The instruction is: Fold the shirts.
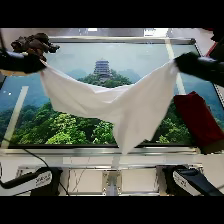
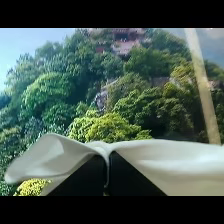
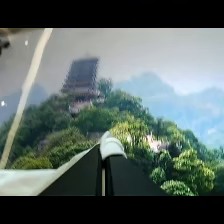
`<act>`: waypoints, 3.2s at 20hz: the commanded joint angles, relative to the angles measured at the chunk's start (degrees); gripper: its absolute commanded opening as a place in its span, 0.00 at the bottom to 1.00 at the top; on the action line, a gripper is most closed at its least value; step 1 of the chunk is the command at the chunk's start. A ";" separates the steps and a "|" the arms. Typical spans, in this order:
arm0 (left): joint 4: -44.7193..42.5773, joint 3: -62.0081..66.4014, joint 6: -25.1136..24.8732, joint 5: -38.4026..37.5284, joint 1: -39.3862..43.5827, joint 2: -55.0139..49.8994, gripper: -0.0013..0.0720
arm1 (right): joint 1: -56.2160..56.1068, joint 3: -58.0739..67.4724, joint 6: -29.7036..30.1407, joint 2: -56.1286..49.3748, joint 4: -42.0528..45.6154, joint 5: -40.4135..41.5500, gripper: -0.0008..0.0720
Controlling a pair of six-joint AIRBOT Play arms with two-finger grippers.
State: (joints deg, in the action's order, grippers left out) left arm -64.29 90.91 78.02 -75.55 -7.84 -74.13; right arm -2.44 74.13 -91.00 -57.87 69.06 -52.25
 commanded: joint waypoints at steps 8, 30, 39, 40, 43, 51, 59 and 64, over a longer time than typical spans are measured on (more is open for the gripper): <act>15.06 -4.87 -0.31 35.30 -0.04 -21.24 0.77 | -2.89 -8.66 2.75 -26.51 -3.19 26.84 0.43; 14.91 15.02 -6.03 20.39 -0.02 -18.32 0.77 | 4.76 -19.43 31.28 -28.48 -28.20 12.85 0.67; -3.45 1.51 -3.02 7.50 -2.27 -13.25 0.68 | 2.84 -18.97 33.86 -29.07 -30.29 9.46 0.06; -3.50 -5.07 -3.02 10.36 -3.78 -10.80 0.68 | 3.15 -18.16 33.86 -29.00 -30.05 7.19 0.06; -0.37 -27.56 -2.80 18.69 -8.48 -2.56 0.68 | 3.76 -15.04 33.81 -28.89 -30.10 0.61 0.06; 18.01 -50.27 5.42 37.09 -12.35 3.82 0.68 | 3.63 -12.90 32.30 -28.89 -34.25 -1.05 0.06; 24.59 -50.31 11.30 35.91 -12.55 -4.66 0.68 | 3.63 -12.90 32.28 -28.89 -34.47 -1.05 0.06; 40.06 -50.31 1.38 36.92 -12.52 -8.15 0.67 | 3.63 -12.90 32.30 -28.89 -34.62 -0.98 0.06</act>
State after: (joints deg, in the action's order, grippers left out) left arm -32.42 40.69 83.79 -39.53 -20.34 -80.34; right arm 1.15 61.17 -58.67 -86.78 34.54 -53.28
